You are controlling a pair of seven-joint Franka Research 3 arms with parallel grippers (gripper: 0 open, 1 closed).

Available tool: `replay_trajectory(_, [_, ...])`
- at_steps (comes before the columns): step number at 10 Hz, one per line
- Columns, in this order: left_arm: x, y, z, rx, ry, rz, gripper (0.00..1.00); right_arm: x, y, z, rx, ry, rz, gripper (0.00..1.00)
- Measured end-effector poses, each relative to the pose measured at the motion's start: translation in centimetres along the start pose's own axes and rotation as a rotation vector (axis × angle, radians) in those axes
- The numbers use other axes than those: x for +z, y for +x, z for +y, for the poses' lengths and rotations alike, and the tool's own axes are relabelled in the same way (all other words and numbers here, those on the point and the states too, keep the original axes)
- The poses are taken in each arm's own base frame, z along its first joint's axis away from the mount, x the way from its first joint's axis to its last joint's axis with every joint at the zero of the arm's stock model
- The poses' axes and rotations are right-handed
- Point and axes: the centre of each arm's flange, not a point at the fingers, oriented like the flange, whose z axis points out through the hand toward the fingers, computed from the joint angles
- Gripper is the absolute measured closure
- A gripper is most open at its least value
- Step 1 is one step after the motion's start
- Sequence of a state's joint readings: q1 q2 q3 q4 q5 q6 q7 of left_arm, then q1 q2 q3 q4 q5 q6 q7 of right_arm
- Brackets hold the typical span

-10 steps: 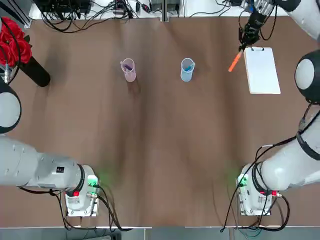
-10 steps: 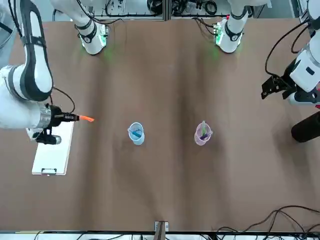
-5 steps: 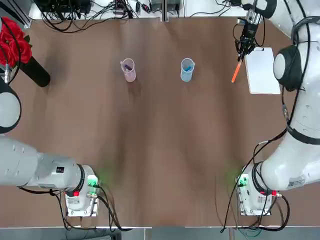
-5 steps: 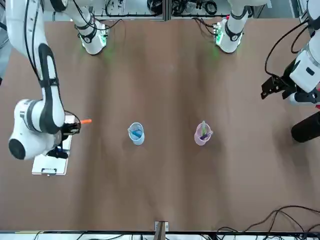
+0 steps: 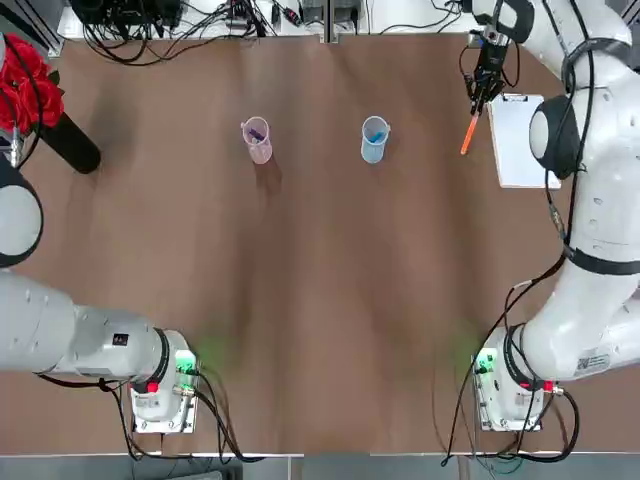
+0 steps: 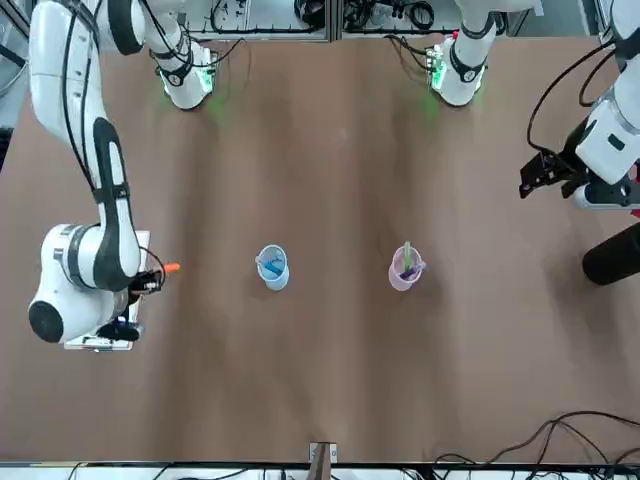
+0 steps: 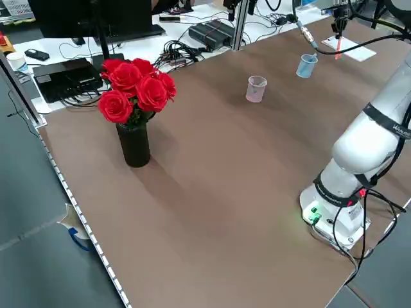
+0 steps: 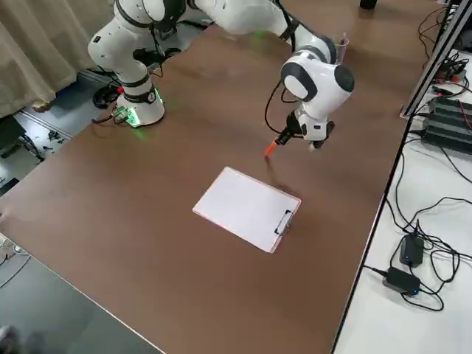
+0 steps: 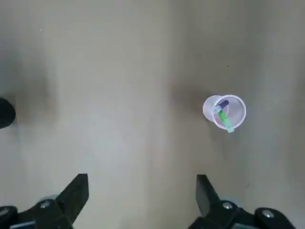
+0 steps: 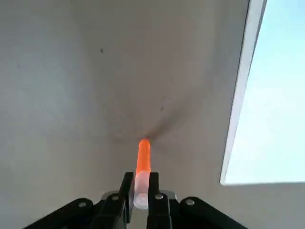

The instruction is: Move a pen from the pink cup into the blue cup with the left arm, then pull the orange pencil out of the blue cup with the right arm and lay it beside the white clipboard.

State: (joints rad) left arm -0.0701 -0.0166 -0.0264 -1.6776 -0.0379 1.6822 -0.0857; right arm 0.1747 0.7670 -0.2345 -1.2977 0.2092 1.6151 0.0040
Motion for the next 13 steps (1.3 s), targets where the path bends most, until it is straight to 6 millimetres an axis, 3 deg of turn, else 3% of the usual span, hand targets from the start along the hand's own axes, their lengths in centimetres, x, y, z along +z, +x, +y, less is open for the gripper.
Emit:
replay_trajectory(3, [0.0, 0.0, 0.0, 0.0, 0.0, 0.0, 0.0, 0.3, 1.0, 0.0, 0.001, -0.004, 0.049, 0.84])
replay_trajectory(11, [0.0, 0.0, -0.1, -0.002, 0.0, -0.001, 0.0, 4.2, 5.6, -0.1, -0.022, -0.027, 0.229, 0.9])
replay_trajectory(13, [0.1, 0.0, -0.1, -0.003, 0.0, -0.001, 0.0, 3.9, 5.8, -0.2, -0.028, -0.027, 0.236, 0.9])
